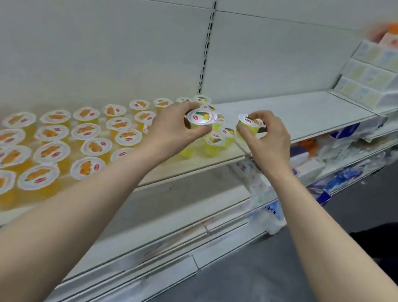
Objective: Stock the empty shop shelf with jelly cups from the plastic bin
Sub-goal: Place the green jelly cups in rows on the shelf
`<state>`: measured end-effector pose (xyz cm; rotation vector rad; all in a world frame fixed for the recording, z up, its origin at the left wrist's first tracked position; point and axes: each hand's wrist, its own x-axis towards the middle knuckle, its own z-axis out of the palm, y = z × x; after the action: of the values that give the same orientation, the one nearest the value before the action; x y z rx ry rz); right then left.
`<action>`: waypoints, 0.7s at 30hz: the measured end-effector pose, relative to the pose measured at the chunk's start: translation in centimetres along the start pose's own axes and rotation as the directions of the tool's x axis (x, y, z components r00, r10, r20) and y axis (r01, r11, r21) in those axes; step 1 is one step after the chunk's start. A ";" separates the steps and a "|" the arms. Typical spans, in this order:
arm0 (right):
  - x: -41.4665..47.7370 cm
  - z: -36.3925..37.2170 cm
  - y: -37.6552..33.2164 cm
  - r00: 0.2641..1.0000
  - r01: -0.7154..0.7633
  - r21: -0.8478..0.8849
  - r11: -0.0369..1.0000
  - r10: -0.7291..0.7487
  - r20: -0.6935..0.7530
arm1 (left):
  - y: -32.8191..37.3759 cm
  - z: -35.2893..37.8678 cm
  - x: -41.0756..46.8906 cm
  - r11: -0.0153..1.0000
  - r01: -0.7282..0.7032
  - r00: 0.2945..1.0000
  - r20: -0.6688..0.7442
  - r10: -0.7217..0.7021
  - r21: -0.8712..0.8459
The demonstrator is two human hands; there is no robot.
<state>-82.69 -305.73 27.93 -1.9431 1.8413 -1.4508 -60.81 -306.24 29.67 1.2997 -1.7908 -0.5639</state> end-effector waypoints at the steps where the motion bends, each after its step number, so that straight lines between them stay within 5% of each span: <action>1: 1.2 0.4 0.9 1.000 0.004 0.004 1.000 -0.004 0.012 | 0.0 0.4 1.0 1.000 0.002 1.000 -0.015 -0.002 0.002; 10: 13.0 3.7 7.9 0.977 0.031 0.059 0.998 -0.043 0.211 | 0.5 4.6 9.5 0.977 0.176 0.971 -0.182 -0.153 0.119; 21: 19.5 11.0 12.2 0.842 0.109 0.142 0.984 -0.168 0.513 | 0.4 7.6 13.3 0.930 0.320 0.899 -0.368 -0.238 0.180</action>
<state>-87.80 -330.55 24.92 -2.1714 1.3728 -0.8856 -68.81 -319.21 30.56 1.7240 -1.4212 -0.2570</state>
